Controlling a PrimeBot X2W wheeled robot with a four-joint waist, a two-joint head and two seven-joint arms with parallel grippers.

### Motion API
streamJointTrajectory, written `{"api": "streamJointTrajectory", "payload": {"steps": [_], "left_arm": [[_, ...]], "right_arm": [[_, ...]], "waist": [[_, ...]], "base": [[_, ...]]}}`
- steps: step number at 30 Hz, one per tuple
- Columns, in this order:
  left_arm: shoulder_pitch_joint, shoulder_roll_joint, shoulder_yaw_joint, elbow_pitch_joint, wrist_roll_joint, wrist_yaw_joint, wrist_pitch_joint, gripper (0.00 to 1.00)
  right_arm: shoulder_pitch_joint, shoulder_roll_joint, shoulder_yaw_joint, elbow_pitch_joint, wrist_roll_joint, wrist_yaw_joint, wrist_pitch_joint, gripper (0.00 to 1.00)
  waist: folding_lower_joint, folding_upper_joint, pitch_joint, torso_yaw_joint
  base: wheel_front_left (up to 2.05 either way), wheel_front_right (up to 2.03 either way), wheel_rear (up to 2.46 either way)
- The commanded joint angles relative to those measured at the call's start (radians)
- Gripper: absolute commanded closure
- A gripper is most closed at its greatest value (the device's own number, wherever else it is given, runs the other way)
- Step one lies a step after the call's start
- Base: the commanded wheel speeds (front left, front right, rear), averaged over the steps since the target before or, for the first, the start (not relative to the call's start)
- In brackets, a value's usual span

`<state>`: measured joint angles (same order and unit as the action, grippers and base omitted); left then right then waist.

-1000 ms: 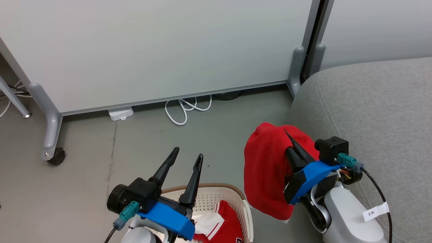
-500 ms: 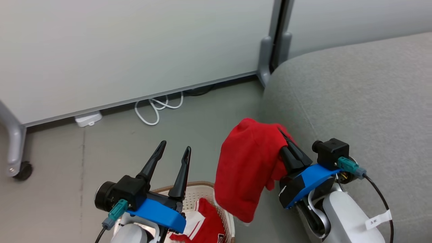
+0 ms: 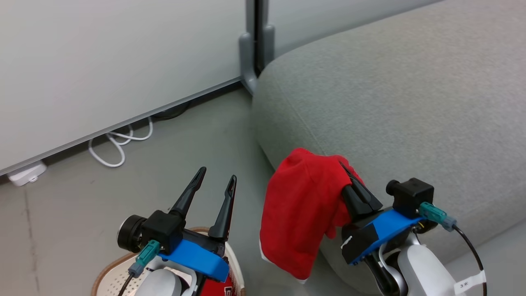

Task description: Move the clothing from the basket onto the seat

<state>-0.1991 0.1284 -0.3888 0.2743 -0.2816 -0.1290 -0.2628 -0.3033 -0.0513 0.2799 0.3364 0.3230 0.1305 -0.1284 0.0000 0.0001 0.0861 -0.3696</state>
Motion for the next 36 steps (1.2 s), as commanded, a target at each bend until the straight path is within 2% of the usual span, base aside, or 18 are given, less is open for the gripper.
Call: {"api": "streamJointTrajectory", "payload": {"steps": [1,9,16,29,36], "left_arm": [[-0.015,0.007,-0.004,-0.002,-0.004,-0.002,-0.003,0.0],[-0.024,0.022,-0.022,-0.002,-0.013,-0.002,-0.003,0.0],[-0.033,0.039,-0.035,0.002,-0.017,-0.002,-0.003,0.0],[-0.057,0.056,-0.055,-0.007,-0.021,-0.002,-0.003,0.0],[-0.075,0.074,-0.062,-0.027,-0.011,-0.002,-0.003,0.0]], "right_arm": [[0.022,0.001,-0.008,-0.012,0.005,0.0,-0.003,1.0],[0.062,0.001,-0.017,-0.052,0.023,0.0,0.002,1.0],[0.066,0.001,-0.01,-0.055,0.039,0.0,-0.009,1.0],[0.023,0.001,-0.061,-0.042,0.061,0.0,-0.026,1.0],[-0.104,0.001,-0.141,-0.008,0.052,0.0,-0.011,1.0]], "waist": [[0.0,-0.0001,0.01,-0.047],[0.0,-0.0001,0.032,-0.121],[0.0,-0.0001,0.043,-0.157],[0.0,-0.0001,0.085,-0.145],[0.0,-0.0001,0.144,-0.127]], "base": [[0.0,0.0,0.0],[0.0,0.0,0.0],[0.0,0.0,0.0],[0.0,0.0,0.0],[0.0,0.0,0.0]]}}
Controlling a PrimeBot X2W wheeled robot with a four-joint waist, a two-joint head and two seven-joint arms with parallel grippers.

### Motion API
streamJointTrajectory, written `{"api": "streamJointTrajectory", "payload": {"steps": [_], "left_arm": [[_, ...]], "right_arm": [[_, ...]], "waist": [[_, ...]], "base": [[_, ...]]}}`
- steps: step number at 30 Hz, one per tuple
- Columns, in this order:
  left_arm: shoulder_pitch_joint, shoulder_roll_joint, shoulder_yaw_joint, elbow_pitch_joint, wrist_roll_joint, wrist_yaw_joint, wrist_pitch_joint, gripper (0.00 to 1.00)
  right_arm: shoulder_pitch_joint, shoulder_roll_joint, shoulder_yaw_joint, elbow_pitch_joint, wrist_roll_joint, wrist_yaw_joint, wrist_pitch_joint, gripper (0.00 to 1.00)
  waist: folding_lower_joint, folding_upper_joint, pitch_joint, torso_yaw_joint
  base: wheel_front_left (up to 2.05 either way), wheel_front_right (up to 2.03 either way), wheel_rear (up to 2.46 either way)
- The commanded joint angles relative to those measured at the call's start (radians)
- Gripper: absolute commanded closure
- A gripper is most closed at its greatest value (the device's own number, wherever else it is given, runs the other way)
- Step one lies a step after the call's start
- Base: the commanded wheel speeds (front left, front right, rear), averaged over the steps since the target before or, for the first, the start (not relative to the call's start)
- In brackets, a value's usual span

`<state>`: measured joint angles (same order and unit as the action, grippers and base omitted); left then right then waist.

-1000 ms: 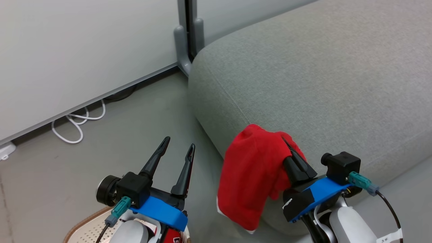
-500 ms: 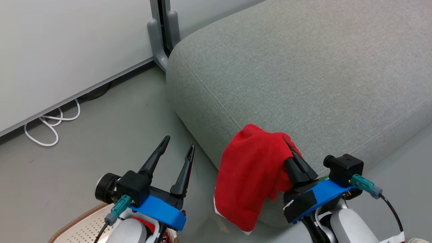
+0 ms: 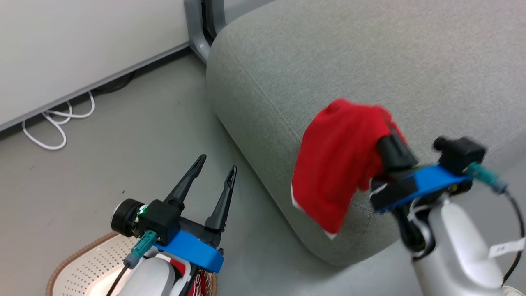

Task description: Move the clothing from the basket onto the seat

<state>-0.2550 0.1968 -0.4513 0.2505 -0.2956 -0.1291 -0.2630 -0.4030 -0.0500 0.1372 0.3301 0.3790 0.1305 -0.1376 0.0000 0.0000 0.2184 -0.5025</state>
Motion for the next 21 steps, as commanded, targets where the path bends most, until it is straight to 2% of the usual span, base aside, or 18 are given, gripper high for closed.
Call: {"api": "streamJointTrajectory", "payload": {"steps": [1,5,8,13,21], "left_arm": [[-0.024,0.007,-0.003,-0.006,0.004,-0.002,-0.003,0.0],[-0.058,0.033,-0.025,-0.028,0.014,-0.002,-0.003,0.0],[-0.095,0.056,-0.06,-0.052,0.018,-0.002,-0.003,0.0],[-0.153,0.108,-0.085,-0.108,0.028,-0.002,0.011,0.0],[-0.214,0.18,-0.107,-0.228,0.058,-0.002,0.077,0.0]], "right_arm": [[-0.032,-0.001,-0.022,0.002,-0.004,0.001,0.004,1.0],[-0.162,-0.026,-0.139,0.021,0.001,0.0,0.037,1.0],[-0.251,-0.099,-0.222,0.056,-0.043,0.0,0.072,1.0],[-0.401,-0.159,-0.336,0.113,-0.063,0.001,0.107,1.0],[-0.596,-0.226,-0.503,0.244,-0.101,0.0,0.057,1.0]], "waist": [[0.0,0.0,0.025,0.011],[0.0,0.0,0.095,0.038],[0.0,0.0,0.157,0.073],[0.0,0.0,0.271,0.113],[0.0,0.0,0.427,0.149]], "base": [[0.0,0.0,0.0],[0.0,0.0,0.0],[0.0,0.0,0.0],[0.0,0.0,0.0],[0.0,0.0,0.0]]}}
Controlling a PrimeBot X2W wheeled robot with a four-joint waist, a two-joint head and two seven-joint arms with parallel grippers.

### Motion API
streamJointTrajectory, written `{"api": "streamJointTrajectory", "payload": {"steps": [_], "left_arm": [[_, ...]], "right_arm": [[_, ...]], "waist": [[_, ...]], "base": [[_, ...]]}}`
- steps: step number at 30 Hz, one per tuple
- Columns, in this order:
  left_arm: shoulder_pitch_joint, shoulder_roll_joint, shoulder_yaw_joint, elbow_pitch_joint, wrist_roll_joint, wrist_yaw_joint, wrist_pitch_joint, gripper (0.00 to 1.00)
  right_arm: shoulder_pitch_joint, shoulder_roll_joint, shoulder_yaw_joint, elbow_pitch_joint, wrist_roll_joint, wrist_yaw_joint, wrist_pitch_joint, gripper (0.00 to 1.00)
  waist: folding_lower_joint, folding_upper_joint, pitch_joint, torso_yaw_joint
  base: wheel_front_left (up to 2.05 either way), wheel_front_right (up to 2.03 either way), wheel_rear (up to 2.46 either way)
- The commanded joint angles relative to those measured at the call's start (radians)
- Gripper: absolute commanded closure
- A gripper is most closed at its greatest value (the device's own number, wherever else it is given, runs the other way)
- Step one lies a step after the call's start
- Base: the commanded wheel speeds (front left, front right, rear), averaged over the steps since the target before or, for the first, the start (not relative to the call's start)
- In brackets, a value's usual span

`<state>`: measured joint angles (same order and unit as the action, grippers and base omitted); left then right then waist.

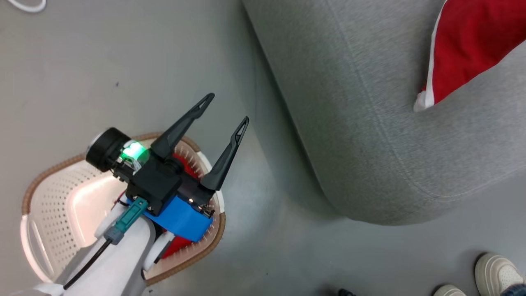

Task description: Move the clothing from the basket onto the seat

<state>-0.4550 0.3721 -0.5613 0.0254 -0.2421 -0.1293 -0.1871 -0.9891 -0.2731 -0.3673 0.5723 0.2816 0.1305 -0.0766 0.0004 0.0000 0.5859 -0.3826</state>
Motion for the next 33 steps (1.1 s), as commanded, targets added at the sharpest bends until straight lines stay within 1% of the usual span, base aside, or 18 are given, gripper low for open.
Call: {"api": "streamJointTrajectory", "payload": {"steps": [1,4,9,16,21,23,24,29,33], "left_arm": [[-0.024,0.013,0.0,-0.016,0.006,-0.001,0.006,0.0],[-0.047,0.025,-0.009,-0.048,0.011,-0.001,0.023,0.0],[-0.066,0.026,-0.015,-0.073,0.012,0.0,0.028,0.0],[-0.07,0.026,-0.019,-0.07,0.009,0.007,0.019,0.0],[-0.076,0.022,-0.021,-0.061,0.002,0.01,0.011,0.0],[-0.078,0.018,-0.023,-0.054,0.0,0.012,0.007,0.0],[-0.078,0.014,-0.024,-0.049,-0.002,0.013,0.003,0.0],[-0.081,-0.008,-0.034,-0.013,-0.012,0.014,-0.022,0.0],[-0.06,-0.032,-0.038,0.035,-0.026,0.015,-0.048,0.0]], "right_arm": [[-0.027,-0.008,-0.012,0.018,-0.014,0.0,-0.02,1.0],[-0.066,-0.02,-0.052,0.072,-0.043,0.0,-0.059,1.0],[-0.095,-0.013,-0.078,0.193,-0.074,0.0,-0.084,1.0],[-0.103,-0.017,-0.089,0.339,-0.11,0.0,-0.113,1.0],[-0.122,-0.027,-0.086,0.396,-0.127,0.0,-0.128,1.0],[-0.128,-0.033,-0.077,0.407,-0.139,0.0,-0.137,0.2],[-0.128,-0.034,-0.075,0.413,-0.143,0.0,-0.14,0.0],[-0.094,-0.047,-0.037,0.44,-0.168,0.0,-0.154,0.0],[-0.054,-0.056,-0.014,0.456,-0.187,0.0,-0.165,0.0]], "waist": [[-0.0004,0.0,0.074,0.032],[-0.0004,0.0,0.113,0.04],[-0.0004,0.0,0.15,0.052],[-0.0004,0.0,0.165,0.067],[-0.0004,0.0,0.162,0.076],[-0.0004,0.0,0.155,0.079],[-0.0004,0.0,0.15,0.081],[-0.0004,0.0,0.11,0.101],[-0.0004,0.0,0.052,0.124]], "base": [[0.0,0.0,0.0],[0.0,0.0,0.0],[0.0,0.0,0.0],[0.0,0.0,0.0],[0.0,0.0,0.0],[0.0,0.0,0.0],[0.0,0.0,0.0],[0.0,0.0,0.0],[0.0,0.0,0.0]]}}
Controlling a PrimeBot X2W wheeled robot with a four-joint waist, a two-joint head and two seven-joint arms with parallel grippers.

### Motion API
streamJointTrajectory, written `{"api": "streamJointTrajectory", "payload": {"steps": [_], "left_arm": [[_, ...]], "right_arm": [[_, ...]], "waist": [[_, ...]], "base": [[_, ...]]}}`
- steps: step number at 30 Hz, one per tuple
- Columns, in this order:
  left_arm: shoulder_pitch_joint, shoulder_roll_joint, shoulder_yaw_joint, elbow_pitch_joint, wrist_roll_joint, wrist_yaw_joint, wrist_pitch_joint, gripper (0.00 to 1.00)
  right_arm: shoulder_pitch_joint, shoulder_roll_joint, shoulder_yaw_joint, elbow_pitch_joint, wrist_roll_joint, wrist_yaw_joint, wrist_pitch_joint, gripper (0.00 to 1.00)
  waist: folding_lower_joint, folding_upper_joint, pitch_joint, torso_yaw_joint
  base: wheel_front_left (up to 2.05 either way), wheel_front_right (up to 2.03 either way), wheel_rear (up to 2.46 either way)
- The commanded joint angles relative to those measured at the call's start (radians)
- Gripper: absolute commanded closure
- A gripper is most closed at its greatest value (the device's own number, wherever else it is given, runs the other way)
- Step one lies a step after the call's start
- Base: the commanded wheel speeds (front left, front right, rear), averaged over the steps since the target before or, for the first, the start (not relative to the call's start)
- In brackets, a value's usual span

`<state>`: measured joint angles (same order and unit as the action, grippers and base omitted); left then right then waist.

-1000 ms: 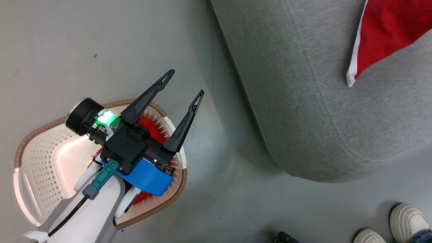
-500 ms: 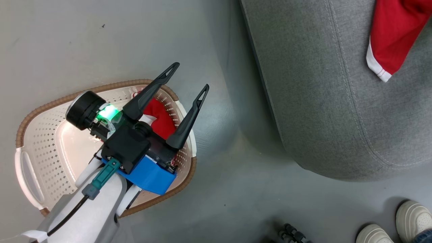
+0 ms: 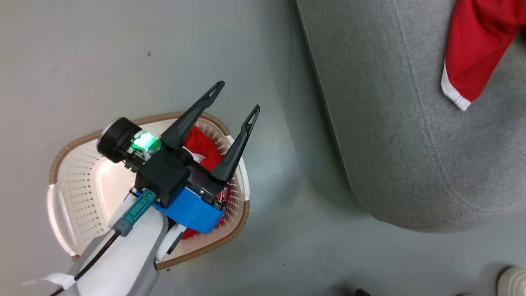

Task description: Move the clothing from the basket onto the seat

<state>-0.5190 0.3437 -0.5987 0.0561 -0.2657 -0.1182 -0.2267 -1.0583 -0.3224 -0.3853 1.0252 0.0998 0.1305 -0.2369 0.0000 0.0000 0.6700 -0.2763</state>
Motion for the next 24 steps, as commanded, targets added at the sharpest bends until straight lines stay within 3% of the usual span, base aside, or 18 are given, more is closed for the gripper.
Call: {"api": "streamJointTrajectory", "payload": {"steps": [1,13,21,24], "left_arm": [[0.01,-0.008,0.0,0.016,-0.008,0.004,-0.014,0.0],[0.124,-0.092,0.065,0.14,-0.06,0.02,-0.039,0.0],[0.237,-0.147,0.154,0.177,-0.066,0.02,-0.039,0.0],[0.299,-0.167,0.21,0.203,-0.058,0.019,-0.039,0.0]], "right_arm": [[0.025,-0.004,0.012,0.003,-0.006,0.0,-0.008,0.0],[0.235,0.067,0.096,-0.05,-0.033,0.0,-0.028,0.0],[0.428,0.13,0.138,-0.214,-0.031,0.0,-0.03,0.0],[0.549,0.179,0.181,-0.33,-0.037,0.0,-0.03,0.0]], "waist": [[0.0,0.0,-0.047,0.023],[0.0,0.0,-0.301,0.08],[0.0,0.0,-0.444,0.124],[0.0,0.0,-0.506,0.148]], "base": [[0.0,0.0,0.0],[0.0,0.0,0.0],[0.0,0.0,0.0],[0.0,0.0,0.0]]}}
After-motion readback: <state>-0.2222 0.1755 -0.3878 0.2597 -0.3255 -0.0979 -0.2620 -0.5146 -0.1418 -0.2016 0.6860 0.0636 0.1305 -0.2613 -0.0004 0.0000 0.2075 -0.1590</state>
